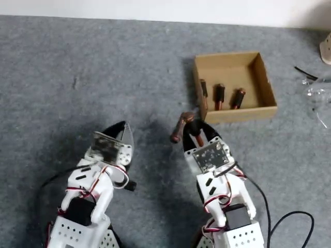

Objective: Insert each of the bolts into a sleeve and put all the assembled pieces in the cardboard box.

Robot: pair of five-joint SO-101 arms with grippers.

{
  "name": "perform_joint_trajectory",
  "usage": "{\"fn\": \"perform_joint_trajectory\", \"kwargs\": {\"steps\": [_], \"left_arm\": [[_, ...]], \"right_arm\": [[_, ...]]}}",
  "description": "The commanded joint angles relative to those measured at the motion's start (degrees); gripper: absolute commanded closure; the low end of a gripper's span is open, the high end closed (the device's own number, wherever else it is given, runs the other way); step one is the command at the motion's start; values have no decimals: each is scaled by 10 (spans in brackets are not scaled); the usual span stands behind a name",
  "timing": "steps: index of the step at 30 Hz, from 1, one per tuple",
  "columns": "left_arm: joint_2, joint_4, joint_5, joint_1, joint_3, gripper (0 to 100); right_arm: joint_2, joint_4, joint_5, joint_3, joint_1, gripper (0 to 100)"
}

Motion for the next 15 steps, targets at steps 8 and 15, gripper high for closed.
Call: {"fn": "perform_joint_trajectory", "kwargs": {"steps": [8,15], "left_arm": [[-7,-36,49,-123,11,990],[-7,-33,48,-122,11,988]], "right_arm": [[-9,-53,5,64,30,994],[18,-64,5,-32,33,994]]}}
